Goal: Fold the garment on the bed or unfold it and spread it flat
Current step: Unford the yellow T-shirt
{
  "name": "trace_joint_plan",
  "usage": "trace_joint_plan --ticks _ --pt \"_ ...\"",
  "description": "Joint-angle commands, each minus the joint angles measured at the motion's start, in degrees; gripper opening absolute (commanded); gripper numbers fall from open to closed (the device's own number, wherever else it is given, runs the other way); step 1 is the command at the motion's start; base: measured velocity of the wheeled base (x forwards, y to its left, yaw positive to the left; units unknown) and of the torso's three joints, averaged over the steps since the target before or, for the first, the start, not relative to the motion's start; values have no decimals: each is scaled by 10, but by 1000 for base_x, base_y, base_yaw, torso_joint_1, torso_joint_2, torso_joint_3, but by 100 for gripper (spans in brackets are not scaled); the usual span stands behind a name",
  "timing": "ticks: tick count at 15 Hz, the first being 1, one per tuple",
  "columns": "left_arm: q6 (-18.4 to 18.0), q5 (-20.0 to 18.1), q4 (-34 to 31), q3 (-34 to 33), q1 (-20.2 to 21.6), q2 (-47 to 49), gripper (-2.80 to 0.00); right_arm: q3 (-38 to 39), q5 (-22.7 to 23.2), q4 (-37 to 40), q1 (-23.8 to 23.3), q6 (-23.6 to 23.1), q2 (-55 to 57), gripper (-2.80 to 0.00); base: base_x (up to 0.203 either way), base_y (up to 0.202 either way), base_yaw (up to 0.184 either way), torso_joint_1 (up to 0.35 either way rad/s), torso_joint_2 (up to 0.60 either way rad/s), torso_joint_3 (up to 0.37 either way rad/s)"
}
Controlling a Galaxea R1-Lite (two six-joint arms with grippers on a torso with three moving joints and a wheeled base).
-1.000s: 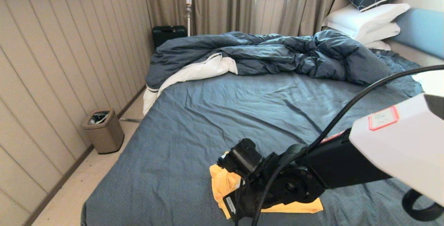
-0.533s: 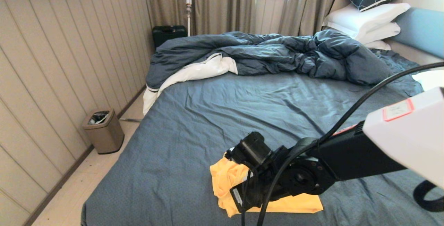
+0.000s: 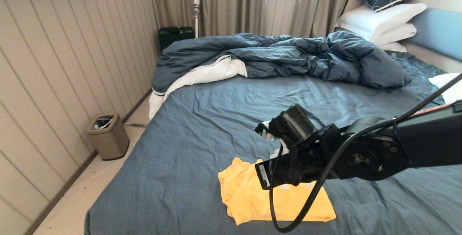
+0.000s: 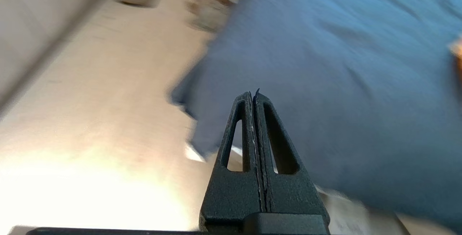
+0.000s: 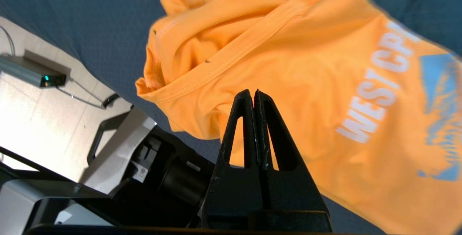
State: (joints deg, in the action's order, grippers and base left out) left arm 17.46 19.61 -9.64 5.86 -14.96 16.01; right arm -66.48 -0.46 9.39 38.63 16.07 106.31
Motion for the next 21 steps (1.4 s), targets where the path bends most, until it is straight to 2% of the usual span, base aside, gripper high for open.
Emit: trace_joint_plan --ticks 1,3,5,6,8,9,10,11,12,16,17,19,21 --pt "-10 6 0 1 27 1 -280 -1 0 0 -4 2 -17 -280 0 0 0 0 0 0" --pt "-25 7 5 0 88 0 -280 1 0 0 -4 4 -19 -280 0 0 0 0 0 0" --pt "-38 1 14 -2 119 -13 -280 3 0 0 -13 4 -29 -280 0 0 0 0 0 0" --pt "-64 -14 13 -2 129 -42 -280 4 0 0 -17 4 -37 -280 0 0 0 0 0 0" --pt "-158 -69 5 -1 140 -130 -280 3 1 0 -26 4 -58 -280 0 0 0 0 0 0" --pt "-213 -110 -4 1 145 -154 -280 3 2 0 -28 5 -70 -280 0 0 0 0 0 0" --pt "-238 -147 -14 -1 148 -160 -280 4 2 0 -30 6 -87 -280 0 0 0 0 0 0" --pt "-218 -171 -20 -4 149 -160 -280 7 2 0 -34 8 -104 -280 0 0 0 0 0 0" --pt "-180 -187 -25 -9 150 -159 -280 10 1 0 -39 9 -132 -280 0 0 0 0 0 0" --pt "-182 -189 -26 -9 150 -159 -280 51 -11 3 -52 6 -294 -280 0 0 0 0 0 0" --pt "-182 -189 -26 -9 151 -159 -280 76 -31 4 -56 5 -339 -280 0 0 0 0 0 0" --pt "-182 -189 -26 -9 151 -159 -280 151 -105 6 -59 1 -425 -280 0 0 0 0 0 0" --pt "-182 -188 -26 -9 151 -159 -280 198 -146 20 -62 -2 -495 -280 0 0 0 0 0 0"
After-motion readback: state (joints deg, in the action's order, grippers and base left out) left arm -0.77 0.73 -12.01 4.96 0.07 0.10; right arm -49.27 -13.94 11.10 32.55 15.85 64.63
